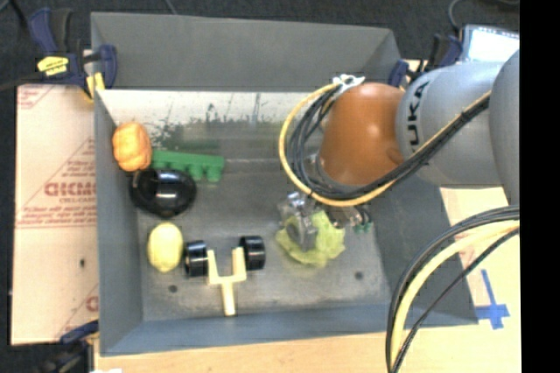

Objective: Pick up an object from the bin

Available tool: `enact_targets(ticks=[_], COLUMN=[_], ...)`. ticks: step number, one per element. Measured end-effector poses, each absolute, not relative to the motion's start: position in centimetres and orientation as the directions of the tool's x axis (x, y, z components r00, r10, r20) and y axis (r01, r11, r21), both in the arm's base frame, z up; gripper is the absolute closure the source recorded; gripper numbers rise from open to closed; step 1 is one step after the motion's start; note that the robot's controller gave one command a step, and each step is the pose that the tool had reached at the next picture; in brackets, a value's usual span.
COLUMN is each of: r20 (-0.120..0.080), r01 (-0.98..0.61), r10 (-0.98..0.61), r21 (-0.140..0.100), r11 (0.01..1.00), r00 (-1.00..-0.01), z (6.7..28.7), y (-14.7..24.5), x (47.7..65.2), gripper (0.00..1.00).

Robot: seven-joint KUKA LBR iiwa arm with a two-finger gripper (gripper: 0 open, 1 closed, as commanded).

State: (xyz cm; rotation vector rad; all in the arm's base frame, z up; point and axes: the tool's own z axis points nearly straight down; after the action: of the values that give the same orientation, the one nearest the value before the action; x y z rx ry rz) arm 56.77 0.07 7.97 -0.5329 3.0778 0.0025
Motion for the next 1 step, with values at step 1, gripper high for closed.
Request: enact_targets(ticks=[1], r20=[-0.018], r01=[-0.336], r10=[-0.336], r21=[-0.001], r11=[0.942], r00=[-0.942], z=[7.97], y=[0.07], x=[56.76], gripper=[1.00])
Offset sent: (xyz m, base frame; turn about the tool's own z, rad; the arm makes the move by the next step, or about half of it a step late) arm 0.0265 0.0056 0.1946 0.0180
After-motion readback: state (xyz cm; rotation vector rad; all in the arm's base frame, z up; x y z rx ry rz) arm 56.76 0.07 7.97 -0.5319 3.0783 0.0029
